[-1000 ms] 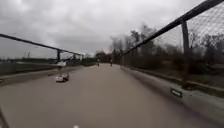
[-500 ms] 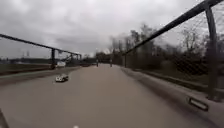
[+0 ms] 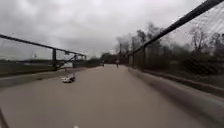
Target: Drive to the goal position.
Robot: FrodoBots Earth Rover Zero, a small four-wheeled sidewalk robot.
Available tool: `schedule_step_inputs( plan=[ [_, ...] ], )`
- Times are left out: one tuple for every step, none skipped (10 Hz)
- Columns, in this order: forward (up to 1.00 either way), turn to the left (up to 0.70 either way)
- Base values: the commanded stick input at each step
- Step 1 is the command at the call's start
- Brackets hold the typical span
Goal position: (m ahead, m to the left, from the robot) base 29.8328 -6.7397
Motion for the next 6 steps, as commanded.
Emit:
schedule_step_inputs(
  plan=[
    [1.0,0.0],
    [1.0,0.0],
    [1.0,0.0],
    [1.0,0.0],
    [1.0,0.0],
    [1.0,0.0]
  ],
)
